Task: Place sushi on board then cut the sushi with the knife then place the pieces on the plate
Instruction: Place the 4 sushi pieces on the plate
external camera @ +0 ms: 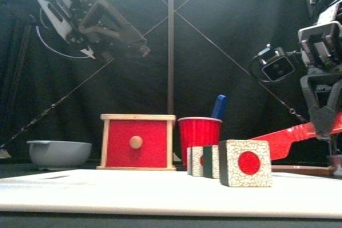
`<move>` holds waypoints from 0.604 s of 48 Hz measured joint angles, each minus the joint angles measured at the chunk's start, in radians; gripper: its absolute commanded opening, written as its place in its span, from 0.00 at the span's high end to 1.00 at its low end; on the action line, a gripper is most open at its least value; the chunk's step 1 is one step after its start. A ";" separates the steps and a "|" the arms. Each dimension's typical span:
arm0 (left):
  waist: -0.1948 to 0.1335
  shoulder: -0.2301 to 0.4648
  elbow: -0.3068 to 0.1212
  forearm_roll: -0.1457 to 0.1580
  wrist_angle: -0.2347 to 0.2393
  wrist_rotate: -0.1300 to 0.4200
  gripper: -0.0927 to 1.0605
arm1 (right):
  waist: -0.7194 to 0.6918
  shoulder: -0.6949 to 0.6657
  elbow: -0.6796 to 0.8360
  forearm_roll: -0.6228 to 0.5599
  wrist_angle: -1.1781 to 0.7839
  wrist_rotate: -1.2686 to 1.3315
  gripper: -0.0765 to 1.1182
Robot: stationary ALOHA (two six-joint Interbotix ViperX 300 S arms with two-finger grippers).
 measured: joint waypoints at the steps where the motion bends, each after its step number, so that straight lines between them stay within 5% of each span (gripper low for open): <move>1: -0.002 0.000 0.000 -0.002 0.002 0.000 0.38 | 0.000 0.003 0.000 0.000 0.000 0.000 0.49; 16: -0.002 0.002 0.014 -0.002 0.000 0.000 0.38 | -0.008 0.041 0.000 0.011 0.002 0.000 0.34; 29: 0.000 0.000 0.023 -0.002 0.000 0.000 0.38 | -0.037 0.017 -0.021 -0.067 0.038 -0.006 0.33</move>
